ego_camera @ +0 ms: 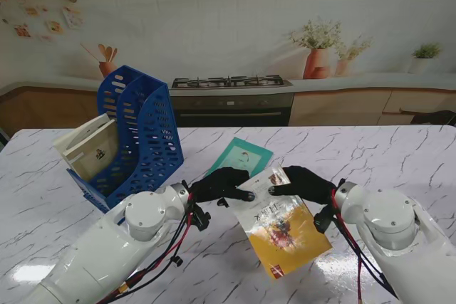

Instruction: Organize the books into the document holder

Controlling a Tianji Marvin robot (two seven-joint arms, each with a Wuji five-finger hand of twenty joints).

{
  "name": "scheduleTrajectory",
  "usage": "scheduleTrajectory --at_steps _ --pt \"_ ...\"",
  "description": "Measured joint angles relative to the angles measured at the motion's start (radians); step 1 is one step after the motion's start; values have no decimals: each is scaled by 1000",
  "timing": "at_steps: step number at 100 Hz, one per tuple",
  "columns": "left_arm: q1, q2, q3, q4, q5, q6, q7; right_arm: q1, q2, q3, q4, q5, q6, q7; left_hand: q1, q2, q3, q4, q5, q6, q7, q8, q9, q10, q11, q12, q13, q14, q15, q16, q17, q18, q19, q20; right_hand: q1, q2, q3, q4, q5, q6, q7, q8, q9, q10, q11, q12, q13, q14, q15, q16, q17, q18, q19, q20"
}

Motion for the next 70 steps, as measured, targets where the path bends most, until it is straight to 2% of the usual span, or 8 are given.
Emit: scheduleTrajectory --at_steps 6,11,18,29,39,52,62,70 --pt "0 0 0 3 -11 -11 -8 6 2 -3 4 2 -2 8 13 -40 25 -1 20 21 3 38 28 -1 -86 -21 19 -12 15 -28 9 -11 1 26 0 0 0 0 0 -1 0 1 0 0 0 0 0 0 0 4 -7 0 -6 1" --pt "0 0 0 6 -24 -16 -16 9 3 -6 6 3 -3 13 28 -75 61 -1 38 64 6 90 51 25 -197 -44 26 -12 26 -45 16 -12 1 51 0 0 -1 0 0 -1 2 1 0 0 0 1 0 0 0 9 -11 0 -7 1" --pt "2 -2 0 7 -37 -24 -13 10 3 -8 7 6 -4 15 34 -113 117 -1 59 97 10 140 74 43 -267 -49 37 -12 38 -68 23 -14 1 73 0 0 -2 0 0 -1 2 1 -1 0 0 1 0 0 0 9 -18 0 -8 1" --pt "8 -8 0 7 -34 -32 19 10 3 -8 7 8 -6 11 34 -147 166 26 70 107 28 243 87 47 -274 8 46 -12 50 -82 30 -14 1 89 0 0 -4 0 0 -1 2 1 -2 0 0 -1 0 0 0 9 -27 0 -20 1" --pt "12 -13 -1 7 -50 -36 21 8 2 -7 7 9 -6 4 34 -157 189 82 71 109 45 342 88 49 -279 77 47 -12 51 -90 30 -14 1 98 0 0 -4 0 0 -1 2 1 -2 0 0 -9 0 0 0 13 -36 0 -28 1" --pt "26 -15 -9 -3 -75 -35 23 4 2 -4 1 10 -7 4 42 -170 209 111 77 110 56 390 98 49 -284 109 52 -13 68 -90 31 -14 5 113 0 0 -4 0 0 -2 3 1 -2 0 0 -19 0 0 -3 12 -46 1 -35 1" --pt "36 -17 -9 -10 -68 -49 48 3 3 -3 0 11 -11 8 42 -193 234 112 86 110 69 403 100 49 -284 112 53 -13 83 -90 31 -14 6 118 0 0 -4 0 0 -2 2 -1 -2 0 0 -34 0 0 -6 4 -49 1 -48 -2" --pt "44 -19 -14 -16 -72 -54 57 3 3 -2 0 15 -12 11 42 -206 257 115 93 110 79 406 110 49 -284 118 61 -13 98 -90 36 -14 8 122 0 0 -4 0 0 -6 3 -73 0 0 -61 -113 0 0 -62 -10 -74 1 -82 -18"
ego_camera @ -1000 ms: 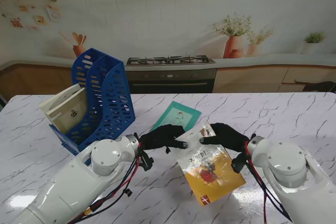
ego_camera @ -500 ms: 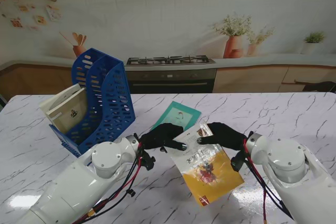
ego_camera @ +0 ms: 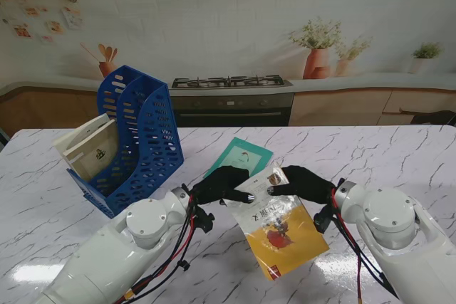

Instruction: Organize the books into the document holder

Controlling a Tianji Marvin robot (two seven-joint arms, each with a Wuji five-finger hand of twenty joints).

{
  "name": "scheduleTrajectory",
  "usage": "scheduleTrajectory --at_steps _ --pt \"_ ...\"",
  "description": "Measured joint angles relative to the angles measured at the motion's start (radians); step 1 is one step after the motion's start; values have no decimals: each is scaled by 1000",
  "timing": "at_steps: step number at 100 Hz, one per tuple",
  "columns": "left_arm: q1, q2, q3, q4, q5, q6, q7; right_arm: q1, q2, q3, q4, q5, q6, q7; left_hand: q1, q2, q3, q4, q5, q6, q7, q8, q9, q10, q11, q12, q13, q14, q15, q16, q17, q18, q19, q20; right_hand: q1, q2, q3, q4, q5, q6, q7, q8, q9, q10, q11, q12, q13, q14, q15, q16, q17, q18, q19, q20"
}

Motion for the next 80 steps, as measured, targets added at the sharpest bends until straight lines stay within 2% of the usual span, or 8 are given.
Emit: scheduleTrajectory --at_steps 12,19,25,28,33,41,61,80 --pt "27 -2 -28 -35 -23 11 1 0 -1 3 0 24 0 -3 1 -2 18 19 4 1 5 8 1 0 0 8 1 -1 11 0 2 0 4 4 0 -3 -23 0 1 -34 1 -106 1 -18 -36 -70 -3 3 -55 -13 -19 0 -16 -19" --pt "42 2 -43 -65 -21 28 3 0 -2 4 1 30 0 -7 1 -2 29 19 4 2 17 8 1 0 0 9 1 -1 16 0 2 0 5 4 2 -11 -45 0 -33 -73 66 -305 -27 -17 -123 -122 -68 13 -173 -53 -53 0 -49 -34" --pt "52 4 -53 -88 -19 47 6 0 -4 6 4 36 -6 -12 2 -2 33 19 5 2 25 8 2 1 -2 13 1 -1 21 0 2 0 5 4 2 -11 -82 3 -86 -98 75 -420 -80 -6 -194 -181 -118 14 -282 -94 -84 1 -75 -42" --pt "56 4 -58 -98 -19 57 9 0 -6 7 6 40 -10 -15 2 -2 34 19 5 2 29 8 2 2 -2 14 1 -1 25 0 2 0 5 4 -3 -6 -107 8 -94 -98 0 -447 -117 2 -240 -245 -140 15 -339 -110 -99 1 -88 -43" --pt "60 6 -65 -111 -16 67 11 -2 -8 10 8 46 -17 -23 2 -3 34 30 7 2 32 9 2 7 -2 17 1 -1 28 0 2 0 5 4 -93 45 -160 74 -93 -80 -210 -433 -171 15 -316 -332 -180 16 -456 -146 -133 1 -124 -46" --pt "66 8 -72 -124 -9 74 10 -8 -14 16 9 55 -27 -51 2 -3 34 37 7 8 38 9 2 18 -2 22 1 -1 30 0 2 0 6 4 -155 65 -237 89 -95 -57 -348 -424 -219 23 -412 -406 -233 16 -601 -204 -188 1 -192 -73" --pt "75 16 -95 -146 -37 107 -41 -31 -30 41 -2 58 -30 -119 5 -3 34 38 15 15 44 9 2 32 -2 32 2 -1 30 -8 4 0 6 4 -195 89 -371 89 -138 -44 -421 -424 -289 24 -521 -469 -360 39 -885 -291 -322 1 -391 -177" --pt "103 24 -142 -202 39 140 -31 -66 -57 73 -26 40 -24 -261 5 -4 34 38 15 16 47 9 2 32 -2 32 2 -1 30 -8 4 0 6 4 -195 89 -393 89 -135 -44 -424 -424 -285 24 -546 -482 -380 41 -948 -303 -372 1 -457 -211"
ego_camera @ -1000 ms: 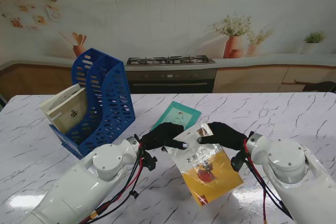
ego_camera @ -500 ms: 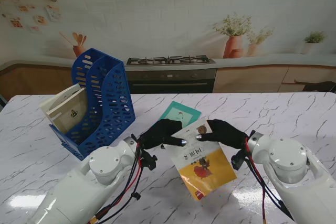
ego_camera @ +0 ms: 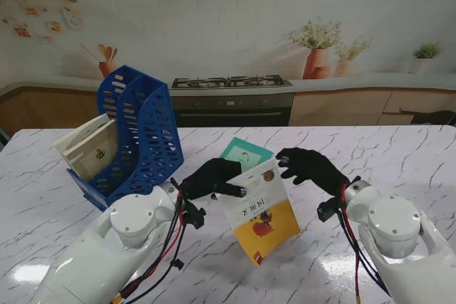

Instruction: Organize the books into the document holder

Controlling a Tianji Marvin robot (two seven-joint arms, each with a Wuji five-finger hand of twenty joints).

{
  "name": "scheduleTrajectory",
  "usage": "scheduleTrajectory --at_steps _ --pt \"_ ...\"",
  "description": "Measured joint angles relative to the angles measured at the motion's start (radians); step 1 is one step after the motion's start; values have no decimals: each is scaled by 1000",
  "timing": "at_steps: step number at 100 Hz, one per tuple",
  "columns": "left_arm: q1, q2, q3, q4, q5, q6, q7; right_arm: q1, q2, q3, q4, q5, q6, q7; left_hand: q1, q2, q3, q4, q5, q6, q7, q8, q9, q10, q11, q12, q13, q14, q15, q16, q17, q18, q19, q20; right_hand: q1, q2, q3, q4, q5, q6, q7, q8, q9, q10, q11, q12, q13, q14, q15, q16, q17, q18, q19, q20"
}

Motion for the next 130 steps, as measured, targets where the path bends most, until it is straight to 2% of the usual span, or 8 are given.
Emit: scheduleTrajectory --at_steps 14,27,41,52,66,79,97,130 --pt "37 9 -63 -87 58 63 21 -19 -11 18 -8 -23 -4 -38 0 0 0 0 0 0 2 0 0 0 0 0 0 0 0 0 0 0 0 0 0 0 -1 0 1 0 0 0 0 0 0 0 0 0 -17 0 -18 0 -26 -11" --pt "62 17 -121 -158 107 109 35 -28 -13 31 -9 -31 -5 -38 0 0 0 0 0 0 3 0 0 0 0 0 0 0 0 0 0 0 0 0 0 0 -1 0 1 0 0 0 1 0 0 -5 0 0 -25 0 -34 0 -51 -13" --pt "92 21 -208 -248 184 206 43 -28 -9 32 -4 -119 -22 -37 0 0 0 0 0 0 4 0 0 0 0 0 0 0 0 0 0 0 0 0 0 0 -2 0 2 0 0 0 1 0 1 -5 0 0 -36 0 -40 0 -63 -26" --pt "108 29 -254 -300 204 228 59 -26 -7 31 2 -105 -25 -38 0 0 0 0 0 0 4 0 0 0 -2 -1 0 0 0 0 0 0 0 0 0 0 -2 0 2 0 0 0 1 0 10 12 0 0 -36 0 -40 0 -63 -27" --pt "152 32 -354 -414 282 337 58 -23 -7 31 12 -98 -22 -37 0 0 0 0 0 0 4 0 0 0 -3 -4 0 -1 0 0 0 0 0 0 0 0 -2 0 2 0 0 0 2 0 15 17 0 0 -36 -1 -40 0 -63 -27" --pt "169 42 -399 -467 308 354 60 -23 -7 32 14 -102 -22 -44 2 0 0 0 1 0 4 0 0 0 -5 -5 0 -1 0 -1 0 0 0 0 0 0 -10 0 2 0 0 0 2 0 20 23 0 0 -36 -1 -40 0 -63 -27" --pt "216 46 -492 -572 376 429 58 -21 -7 31 19 -106 -26 -52 2 0 0 0 1 0 4 0 0 -1 -5 -6 0 -1 0 -1 0 0 0 0 0 0 -14 0 2 0 0 0 2 -1 27 28 0 0 -36 -1 -40 0 -63 -27" --pt "273 58 -612 -664 434 489 33 -16 -8 27 27 -106 -25 -53 3 0 0 0 1 0 4 0 0 -1 -7 -7 0 -1 0 -1 0 0 0 0 0 0 -23 0 2 0 0 0 2 -1 28 29 0 0 -36 -1 -40 0 -63 -27"
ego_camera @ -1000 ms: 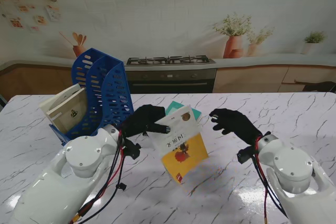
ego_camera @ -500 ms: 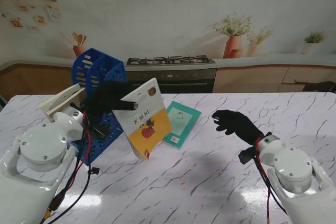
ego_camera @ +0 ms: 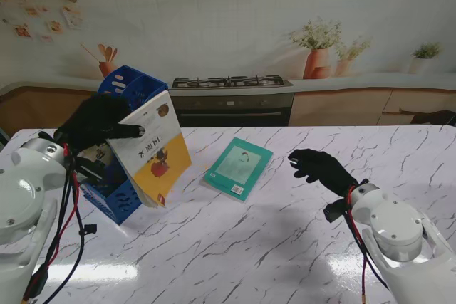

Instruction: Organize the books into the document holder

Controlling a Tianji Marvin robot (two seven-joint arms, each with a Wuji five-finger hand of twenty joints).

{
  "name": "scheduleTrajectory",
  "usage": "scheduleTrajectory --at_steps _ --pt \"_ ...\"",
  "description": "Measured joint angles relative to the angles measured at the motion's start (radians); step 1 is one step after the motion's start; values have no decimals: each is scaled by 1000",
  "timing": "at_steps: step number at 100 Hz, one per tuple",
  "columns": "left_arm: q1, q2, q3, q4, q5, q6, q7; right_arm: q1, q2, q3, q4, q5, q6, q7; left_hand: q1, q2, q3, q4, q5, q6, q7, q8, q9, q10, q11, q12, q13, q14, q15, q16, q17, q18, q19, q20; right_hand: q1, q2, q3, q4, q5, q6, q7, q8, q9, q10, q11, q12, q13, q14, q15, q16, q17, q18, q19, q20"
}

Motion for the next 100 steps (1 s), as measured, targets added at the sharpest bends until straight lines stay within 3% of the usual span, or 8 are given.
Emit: scheduleTrajectory --at_steps 42,54,67,100 --pt "29 20 -153 -98 98 86 -64 2 0 2 2 -18 0 0 1 0 0 0 0 0 0 3 0 0 -1 -1 0 0 0 0 0 0 0 0 -10 0 3 0 1 0 0 0 0 0 0 0 0 0 0 0 0 0 -11 0" --pt "31 22 -173 -113 109 113 -62 2 0 2 2 -22 0 0 1 0 0 0 0 0 0 10 0 -2 -2 -1 0 0 0 0 0 0 0 0 -10 0 3 0 1 0 0 0 0 0 0 0 0 0 0 0 0 0 -11 0" --pt "32 28 -192 -121 174 125 -85 5 0 1 4 -23 -4 -1 1 0 0 0 0 0 0 10 0 -4 -4 -2 0 0 0 0 0 0 0 0 -10 0 10 0 1 0 0 0 0 -3 0 0 0 0 0 0 0 0 -11 0" --pt "11 40 -213 -102 197 169 -110 13 1 -7 16 -23 -4 3 1 0 0 0 0 -2 0 11 0 -8 -13 0 0 0 0 0 0 0 0 0 -10 0 12 0 1 0 0 0 0 -4 0 1 0 0 0 0 0 0 -11 0"
